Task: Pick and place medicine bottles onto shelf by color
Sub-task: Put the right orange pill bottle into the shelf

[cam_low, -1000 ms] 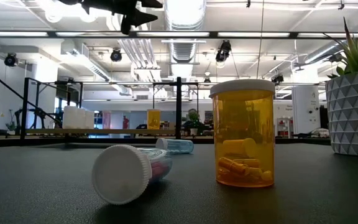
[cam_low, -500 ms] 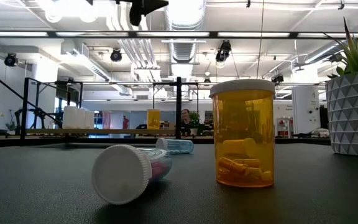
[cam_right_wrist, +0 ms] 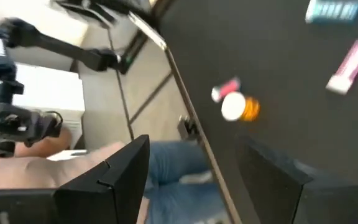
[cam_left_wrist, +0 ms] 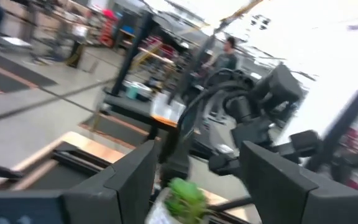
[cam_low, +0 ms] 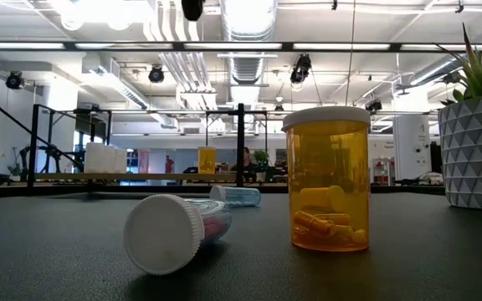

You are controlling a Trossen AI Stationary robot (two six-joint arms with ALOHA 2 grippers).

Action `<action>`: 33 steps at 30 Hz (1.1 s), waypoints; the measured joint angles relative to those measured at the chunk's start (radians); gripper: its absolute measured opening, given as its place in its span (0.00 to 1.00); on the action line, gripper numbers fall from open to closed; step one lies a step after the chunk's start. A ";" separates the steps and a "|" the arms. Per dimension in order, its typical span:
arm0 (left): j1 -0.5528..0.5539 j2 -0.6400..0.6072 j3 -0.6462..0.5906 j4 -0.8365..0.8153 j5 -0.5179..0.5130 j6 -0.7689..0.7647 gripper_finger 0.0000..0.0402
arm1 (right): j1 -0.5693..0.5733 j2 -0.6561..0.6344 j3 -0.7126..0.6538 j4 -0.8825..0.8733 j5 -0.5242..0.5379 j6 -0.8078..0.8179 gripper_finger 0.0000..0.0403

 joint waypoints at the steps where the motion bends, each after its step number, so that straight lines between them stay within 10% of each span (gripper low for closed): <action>1: -0.018 0.000 0.000 0.000 0.003 0.000 0.54 | 0.048 0.016 0.000 0.002 0.035 0.047 0.56; 13: -0.193 -0.001 -0.001 0.019 -0.080 -0.021 0.54 | 0.398 0.182 0.031 -0.276 0.116 0.313 0.56; 33: -0.360 0.164 -0.001 0.370 -0.246 -0.071 0.54 | 0.523 0.286 0.022 -0.442 0.163 -0.187 0.64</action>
